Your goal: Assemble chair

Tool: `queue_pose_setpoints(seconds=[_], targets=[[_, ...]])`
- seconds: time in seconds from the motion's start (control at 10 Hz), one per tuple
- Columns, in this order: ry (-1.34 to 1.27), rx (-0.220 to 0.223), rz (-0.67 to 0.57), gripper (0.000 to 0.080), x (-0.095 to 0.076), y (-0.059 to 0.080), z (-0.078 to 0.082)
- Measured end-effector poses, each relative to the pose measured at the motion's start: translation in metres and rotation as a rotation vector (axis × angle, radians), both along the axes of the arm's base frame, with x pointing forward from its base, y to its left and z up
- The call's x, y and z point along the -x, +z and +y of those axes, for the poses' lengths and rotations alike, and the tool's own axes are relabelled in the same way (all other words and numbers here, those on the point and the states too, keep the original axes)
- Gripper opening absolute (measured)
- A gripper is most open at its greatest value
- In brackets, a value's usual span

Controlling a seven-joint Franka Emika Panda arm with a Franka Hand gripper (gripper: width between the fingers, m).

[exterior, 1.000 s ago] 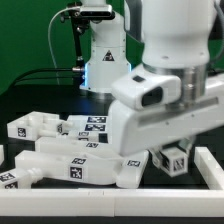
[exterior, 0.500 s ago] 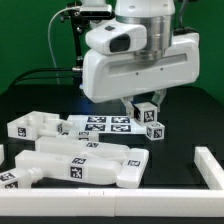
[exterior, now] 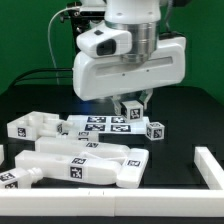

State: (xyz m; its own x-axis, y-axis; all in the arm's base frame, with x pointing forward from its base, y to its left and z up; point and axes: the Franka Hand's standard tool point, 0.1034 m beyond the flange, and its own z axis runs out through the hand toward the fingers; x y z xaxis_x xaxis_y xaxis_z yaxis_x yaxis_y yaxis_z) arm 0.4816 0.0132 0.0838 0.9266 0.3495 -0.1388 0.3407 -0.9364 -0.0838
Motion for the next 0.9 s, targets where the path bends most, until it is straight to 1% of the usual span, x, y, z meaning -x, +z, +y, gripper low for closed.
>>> queue_pose_setpoints(seconds=[0.1,0.2,0.3,0.4,0.6,0.7,0.8,0.9], targets=[[-0.016,0.006,-0.006,0.0281,0.024,-0.006,-0.009],[-0.031,0.008,-0.012,0.0281,0.047,-0.016,-0.013],[-0.029,0.007,0.005,0.0281,0.05,-0.016,-0.012],[-0.028,0.007,-0.004,0.0281,0.044,-0.014,-0.011],[-0.033,0.007,-0.003,0.0281,0.047,-0.018,-0.011],[-0.057,0.01,-0.031,0.0281,0.059,-0.029,-0.012],[-0.06,0.014,-0.036,0.0281,0.077,-0.043,-0.012],[-0.061,0.017,-0.049,0.0281,0.087,-0.055,-0.013]])
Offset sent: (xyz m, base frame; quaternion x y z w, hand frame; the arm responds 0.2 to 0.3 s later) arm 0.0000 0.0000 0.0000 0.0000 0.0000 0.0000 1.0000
